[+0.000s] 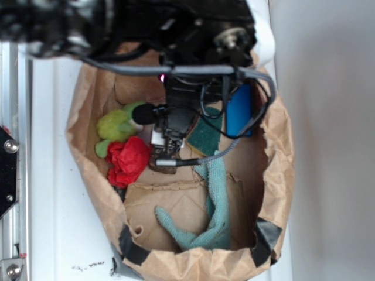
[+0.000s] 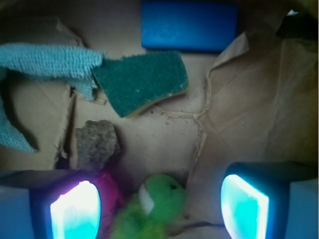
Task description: Grab the red paper.
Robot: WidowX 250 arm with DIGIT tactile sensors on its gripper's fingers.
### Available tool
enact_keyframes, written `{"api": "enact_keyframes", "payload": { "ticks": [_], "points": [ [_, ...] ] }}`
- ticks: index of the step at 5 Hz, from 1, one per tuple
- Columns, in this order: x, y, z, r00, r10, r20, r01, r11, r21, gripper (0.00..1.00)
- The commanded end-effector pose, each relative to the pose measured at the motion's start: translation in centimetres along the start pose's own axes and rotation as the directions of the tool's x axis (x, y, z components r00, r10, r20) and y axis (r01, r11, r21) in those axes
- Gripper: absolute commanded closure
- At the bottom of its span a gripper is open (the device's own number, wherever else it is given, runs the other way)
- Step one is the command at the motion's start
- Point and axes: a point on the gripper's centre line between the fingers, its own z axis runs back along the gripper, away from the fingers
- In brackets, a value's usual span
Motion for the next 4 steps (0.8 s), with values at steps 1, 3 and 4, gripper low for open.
{"api": "enact_keyframes", "payload": {
  "ticks": [1, 3, 4],
  "points": [
    [1.5, 2.1, 1.2, 1.000, -0.015, 0.013, 0.014, 0.998, 0.061, 0.00],
    [-3.0, 1.2, 0.9, 0.997, -0.073, -0.004, 0.073, 0.992, 0.106, 0.00],
    [-4.2, 0.3, 1.9, 0.992, -0.127, -0.003, 0.127, 0.989, 0.074, 0.00]
  ]
}}
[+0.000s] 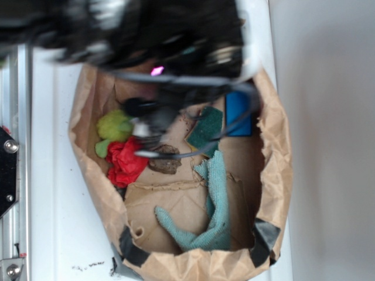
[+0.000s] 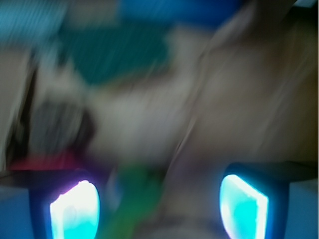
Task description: Grab the red paper.
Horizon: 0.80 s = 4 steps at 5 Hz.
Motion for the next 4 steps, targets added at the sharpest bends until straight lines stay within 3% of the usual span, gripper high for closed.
{"api": "enact_keyframes", "payload": {
  "ticks": [1, 4],
  "points": [
    [-1.49, -0.48, 2.84, 0.994, -0.052, 0.096, 0.050, 0.999, 0.014, 0.00],
    [-1.15, -0.80, 2.79, 0.993, -0.047, 0.111, 0.045, 0.999, 0.022, 0.00]
  ]
}}
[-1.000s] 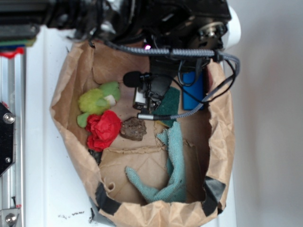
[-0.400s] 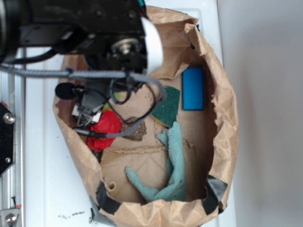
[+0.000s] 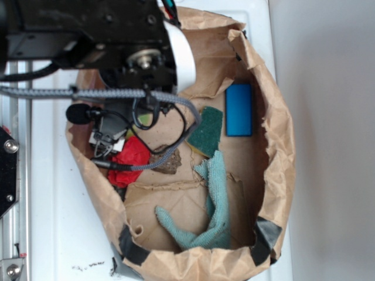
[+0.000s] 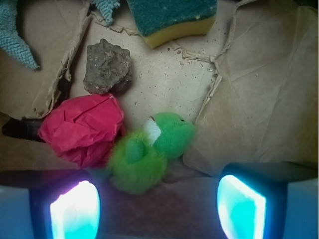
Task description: Grab the red paper.
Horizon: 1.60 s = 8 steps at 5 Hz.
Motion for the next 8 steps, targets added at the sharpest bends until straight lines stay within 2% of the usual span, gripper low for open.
{"api": "enact_keyframes", "payload": {
  "ticks": [1, 2, 3, 4, 5, 7, 8],
  "points": [
    [0.2, 0.5, 1.4, 0.999, 0.007, 0.045, -0.008, 1.000, 0.026, 0.00],
    [0.1, -0.4, 0.6, 0.998, -0.022, 0.067, 0.020, 0.999, 0.033, 0.00],
    [0.8, -1.6, 0.0, 0.995, -0.029, 0.100, 0.027, 1.000, 0.015, 0.00],
    [1.9, -2.0, -0.8, 0.995, -0.018, 0.093, 0.017, 1.000, 0.012, 0.00],
    [0.4, -3.5, -1.4, 0.996, -0.011, 0.086, 0.010, 1.000, 0.018, 0.00],
    [2.0, -4.2, -2.5, 0.997, 0.004, 0.077, -0.006, 1.000, 0.025, 0.00],
    [2.3, -4.4, -3.2, 0.996, 0.007, 0.091, -0.010, 0.999, 0.036, 0.00]
  ]
}}
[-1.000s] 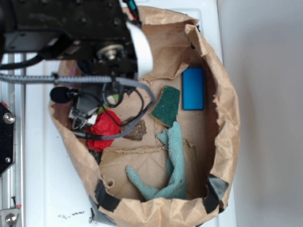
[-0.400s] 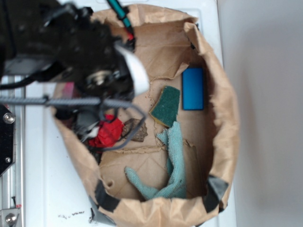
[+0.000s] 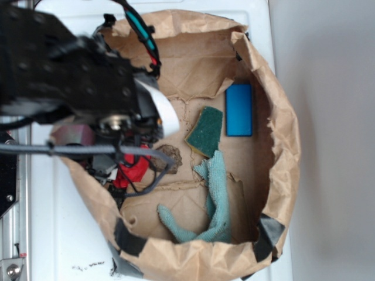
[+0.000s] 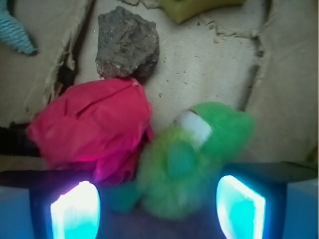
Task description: Grab the red paper.
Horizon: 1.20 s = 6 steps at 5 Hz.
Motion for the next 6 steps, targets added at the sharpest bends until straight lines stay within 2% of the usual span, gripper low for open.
{"api": "enact_keyframes", "payload": {
  "ticks": [1, 3, 4, 6],
  "points": [
    [1.44, 0.15, 0.45, 0.998, -0.003, 0.065, 0.001, 0.999, 0.032, 0.00],
    [1.31, 0.03, 0.47, 0.997, 0.009, 0.078, -0.011, 1.000, 0.028, 0.00],
    [1.13, -0.01, 0.48, 0.996, 0.047, 0.071, -0.049, 0.998, 0.027, 1.00],
    [1.34, 0.05, 0.54, 0.995, 0.037, 0.088, -0.041, 0.998, 0.043, 1.00]
  ]
}}
